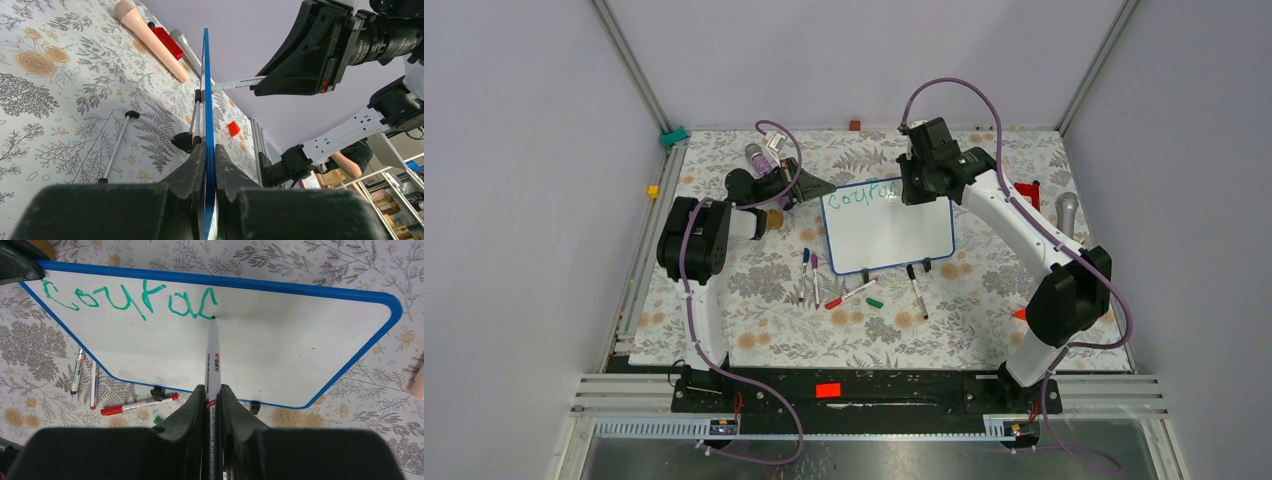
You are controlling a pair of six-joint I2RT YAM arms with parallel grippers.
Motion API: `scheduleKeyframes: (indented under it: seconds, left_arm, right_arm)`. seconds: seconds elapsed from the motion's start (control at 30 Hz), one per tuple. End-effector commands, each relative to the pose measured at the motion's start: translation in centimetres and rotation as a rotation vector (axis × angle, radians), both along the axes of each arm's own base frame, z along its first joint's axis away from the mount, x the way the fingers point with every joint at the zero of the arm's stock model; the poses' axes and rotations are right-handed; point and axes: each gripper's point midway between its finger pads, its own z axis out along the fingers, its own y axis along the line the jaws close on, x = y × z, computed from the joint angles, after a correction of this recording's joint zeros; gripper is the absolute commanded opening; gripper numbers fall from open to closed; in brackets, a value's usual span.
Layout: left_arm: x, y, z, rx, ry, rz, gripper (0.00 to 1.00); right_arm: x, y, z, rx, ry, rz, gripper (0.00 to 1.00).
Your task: Write a sentence on the whiteboard
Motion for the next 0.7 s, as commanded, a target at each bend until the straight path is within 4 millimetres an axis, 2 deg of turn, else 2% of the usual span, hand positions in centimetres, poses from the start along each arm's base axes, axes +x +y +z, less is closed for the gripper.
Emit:
scheduleKeyframes:
  seconds: [0.0,0.07,0.2,0.4,0.67]
  left_arm:
    - [-2.8,-1.3,0.5,0.036,-0.086,-0.135,0.07]
    - [-2.8,-1.3,0.5,0.037,-0.086,-0.138,0.16]
    - [-2.8,-1.4,0.5,0.036,-0.084,-0.139,0.24]
    - [-2.8,-1.4,0.5,0.036,-0.086,-0.138,0.23]
    - [-2.7,-1.3,0.6,0.035,-0.086,-0.134,0.21]
  right_arm:
    - [1.8,-0.8,2.0,-0.035,-0.079,-0.043,0.0]
    - [2.1,-0.5,2.3,-0.027,-0.085,-0.039,0.0]
    - [2.6,0.0,2.8,-0.011,-0.093,-0.028,0.0]
    - [2.4,0.0,2.7,-0.007,-0.087,-0.029,0.0]
    - [0.8,-1.0,1.2,-0.033,-0.052,-0.03,0.0]
